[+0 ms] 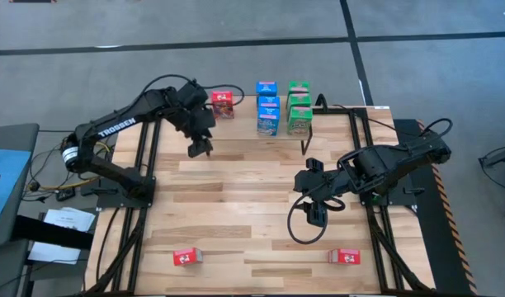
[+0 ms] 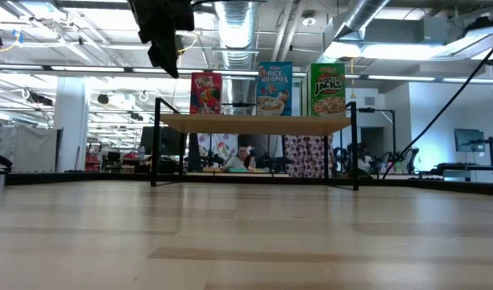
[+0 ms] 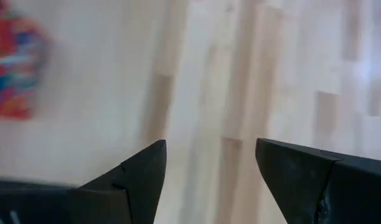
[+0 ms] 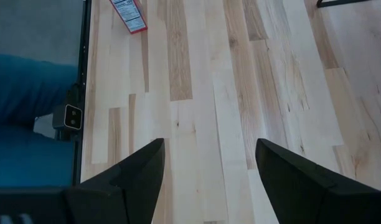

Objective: Stack cereal on shelf
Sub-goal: Put the right red cereal box on the shelf

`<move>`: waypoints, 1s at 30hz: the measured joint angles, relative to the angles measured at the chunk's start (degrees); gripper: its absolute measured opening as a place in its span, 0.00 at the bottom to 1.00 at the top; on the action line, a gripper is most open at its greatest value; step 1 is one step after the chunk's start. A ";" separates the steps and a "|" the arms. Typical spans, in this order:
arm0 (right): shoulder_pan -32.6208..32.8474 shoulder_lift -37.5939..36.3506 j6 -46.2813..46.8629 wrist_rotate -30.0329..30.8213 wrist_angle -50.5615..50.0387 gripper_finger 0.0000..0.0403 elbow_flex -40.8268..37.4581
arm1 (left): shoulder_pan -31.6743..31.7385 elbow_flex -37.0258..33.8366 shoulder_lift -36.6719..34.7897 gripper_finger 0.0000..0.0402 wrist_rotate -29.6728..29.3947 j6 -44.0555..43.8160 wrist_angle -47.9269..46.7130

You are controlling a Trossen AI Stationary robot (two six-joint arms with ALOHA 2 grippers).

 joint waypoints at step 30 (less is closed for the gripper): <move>-1.62 0.00 -22.34 0.02 10.64 0.69 0.00 | -31.41 0.02 0.04 0.58 -9.01 -26.47 0.09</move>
